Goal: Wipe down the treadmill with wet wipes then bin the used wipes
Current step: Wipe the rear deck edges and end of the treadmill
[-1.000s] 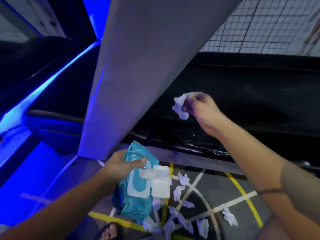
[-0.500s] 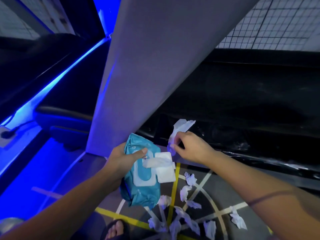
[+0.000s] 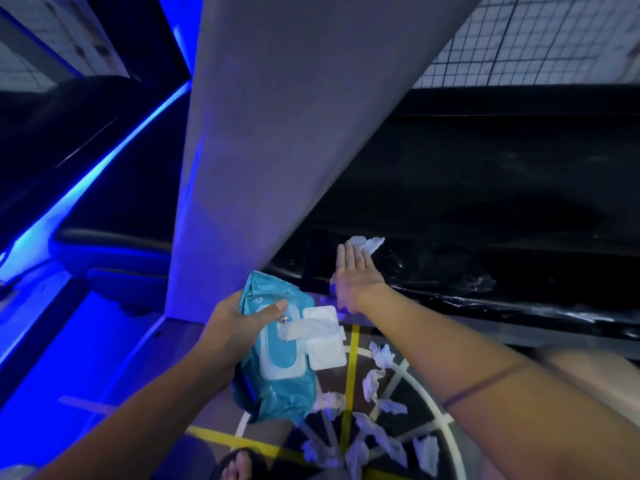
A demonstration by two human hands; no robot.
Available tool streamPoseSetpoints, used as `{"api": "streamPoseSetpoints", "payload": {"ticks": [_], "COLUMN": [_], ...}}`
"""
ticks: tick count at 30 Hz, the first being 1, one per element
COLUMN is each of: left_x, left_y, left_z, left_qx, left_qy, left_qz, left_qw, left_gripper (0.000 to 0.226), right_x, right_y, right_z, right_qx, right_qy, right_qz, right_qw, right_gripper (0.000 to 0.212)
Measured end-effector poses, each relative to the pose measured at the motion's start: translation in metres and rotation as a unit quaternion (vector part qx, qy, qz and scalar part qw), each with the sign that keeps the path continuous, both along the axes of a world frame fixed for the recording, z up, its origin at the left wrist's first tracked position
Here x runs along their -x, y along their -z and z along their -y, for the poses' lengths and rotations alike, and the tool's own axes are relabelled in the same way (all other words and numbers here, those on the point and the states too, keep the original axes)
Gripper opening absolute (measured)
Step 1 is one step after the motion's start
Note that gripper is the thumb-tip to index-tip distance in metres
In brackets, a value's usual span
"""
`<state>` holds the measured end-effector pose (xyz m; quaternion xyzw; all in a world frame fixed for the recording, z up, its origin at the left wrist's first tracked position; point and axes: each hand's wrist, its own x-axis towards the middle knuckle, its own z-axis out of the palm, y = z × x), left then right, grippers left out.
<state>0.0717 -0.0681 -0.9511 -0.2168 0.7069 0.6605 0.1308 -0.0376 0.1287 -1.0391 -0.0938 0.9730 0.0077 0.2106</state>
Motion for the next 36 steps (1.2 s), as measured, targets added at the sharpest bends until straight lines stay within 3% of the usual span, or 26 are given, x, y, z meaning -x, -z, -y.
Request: {"api": "streamPoseSetpoints", "payload": {"ticks": [3, 8, 18, 27, 36], "left_x": [0.003, 0.008, 0.007, 0.002, 0.0], "left_y": [-0.001, -0.004, -0.013, -0.02, -0.018], "left_z": [0.0, -0.01, -0.037, -0.046, -0.057], "left_qx": [0.004, -0.013, -0.025, -0.023, -0.013], "left_qy": [-0.007, -0.01, 0.042, 0.078, 0.069], "left_qz": [-0.003, -0.001, -0.012, -0.017, -0.023], "left_qw": [1.0, 1.0, 0.999, 0.997, 0.997], "left_gripper": [0.011, 0.008, 0.014, 0.016, 0.016], "right_x": [0.001, -0.007, -0.031, -0.051, -0.07], "right_y": [0.005, 0.007, -0.001, -0.006, -0.012], "right_z": [-0.008, -0.038, -0.094, -0.138, -0.154], "right_qx": [-0.018, -0.06, -0.049, -0.028, -0.054], "right_qy": [-0.02, -0.046, -0.035, -0.063, -0.061], "right_qz": [-0.027, -0.015, -0.013, -0.055, -0.105], "right_qw": [0.999, 0.997, 0.998, 0.996, 0.991], "right_gripper": [0.075, 0.089, 0.102, 0.061, 0.045]}}
